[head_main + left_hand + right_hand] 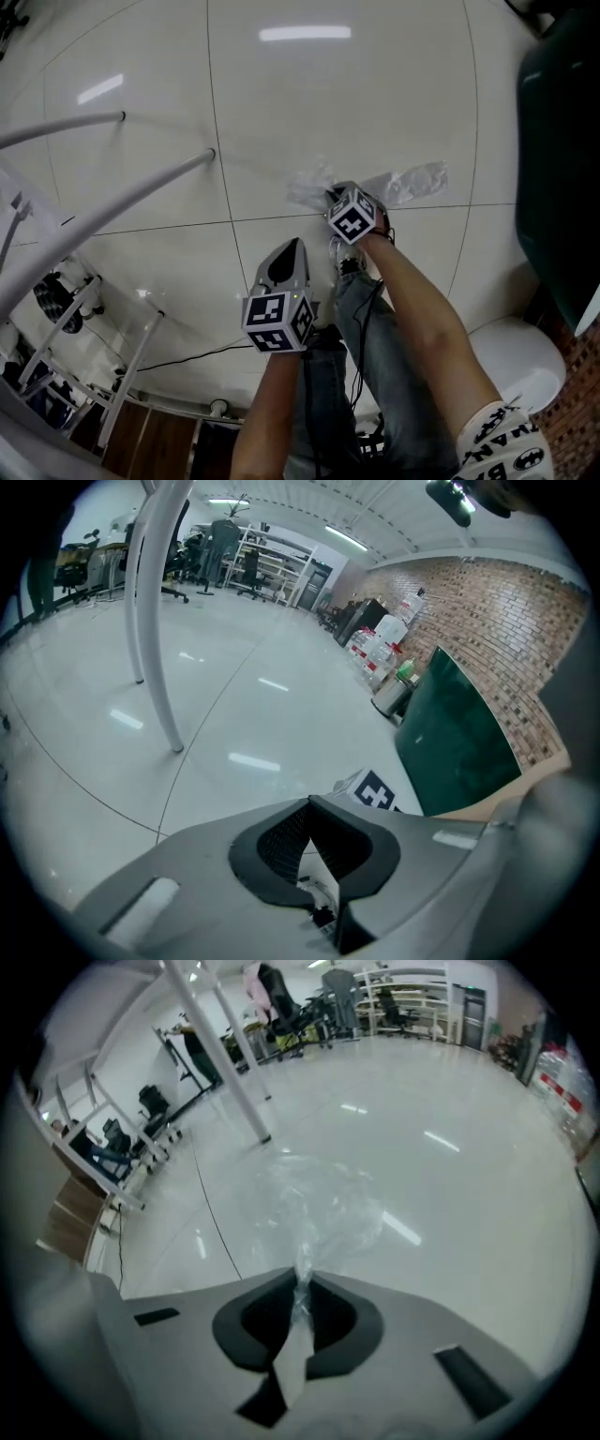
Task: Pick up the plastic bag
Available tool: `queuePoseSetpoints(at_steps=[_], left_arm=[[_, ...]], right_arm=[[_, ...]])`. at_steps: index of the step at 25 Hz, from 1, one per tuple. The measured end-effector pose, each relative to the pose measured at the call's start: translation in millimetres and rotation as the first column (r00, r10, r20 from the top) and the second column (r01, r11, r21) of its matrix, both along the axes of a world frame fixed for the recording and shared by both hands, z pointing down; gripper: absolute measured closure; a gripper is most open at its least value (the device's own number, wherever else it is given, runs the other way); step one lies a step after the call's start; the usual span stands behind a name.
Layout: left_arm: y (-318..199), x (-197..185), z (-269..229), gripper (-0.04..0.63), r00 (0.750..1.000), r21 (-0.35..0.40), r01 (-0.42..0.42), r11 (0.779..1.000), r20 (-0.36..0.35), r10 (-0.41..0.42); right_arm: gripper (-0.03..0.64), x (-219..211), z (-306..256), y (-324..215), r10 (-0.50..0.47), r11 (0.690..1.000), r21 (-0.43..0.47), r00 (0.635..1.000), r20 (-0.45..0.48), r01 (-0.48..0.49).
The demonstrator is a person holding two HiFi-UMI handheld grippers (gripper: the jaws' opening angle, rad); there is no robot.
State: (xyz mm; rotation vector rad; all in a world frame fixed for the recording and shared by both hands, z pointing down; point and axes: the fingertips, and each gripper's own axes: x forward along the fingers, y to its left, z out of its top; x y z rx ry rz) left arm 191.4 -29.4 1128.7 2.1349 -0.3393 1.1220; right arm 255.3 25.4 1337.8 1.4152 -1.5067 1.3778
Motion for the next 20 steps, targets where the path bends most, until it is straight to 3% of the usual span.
queuePoseSetpoints(at_steps=[2,5,10,12,16,20], left_arm=[[-3.9,13.4,-23.9,0.594,0.999,0.032,0.002,0.999,-0.033,-0.001],[-21.4,46.2,-78.6,0.594,0.993,0.120,0.008,0.993,-0.121,0.007],[10.6,37.0,-227.5,0.594,0.987,0.135,0.044,0.990,-0.159,-0.023],[13.0,37.8,-290.4,0.594,0.977,0.138,0.086,0.987,-0.206,-0.057],[-6.2,39.6,-403.4,0.594,0.945,0.156,0.178,0.972,-0.302,-0.125],[-37.8,2.6,-502.3,0.594,0.916,0.212,0.250,0.945,-0.367,-0.160]], right_arm=[[0.602,29.8,-41.6,-15.0,0.125,0.987,0.102,0.992,0.018,-0.126],[0.603,89.5,-125.7,-50.5,0.256,0.924,0.285,0.966,0.032,-0.254],[0.604,87.4,-327.0,-24.7,0.374,0.801,0.431,0.910,0.179,-0.414],[0.604,89.3,-411.8,-26.6,0.370,0.754,0.501,0.905,0.212,-0.425],[0.604,96.4,-563.4,-42.6,0.309,0.681,0.637,0.931,0.195,-0.360],[0.604,70.3,-684.7,-62.4,0.260,0.618,0.724,0.949,0.179,-0.306]])
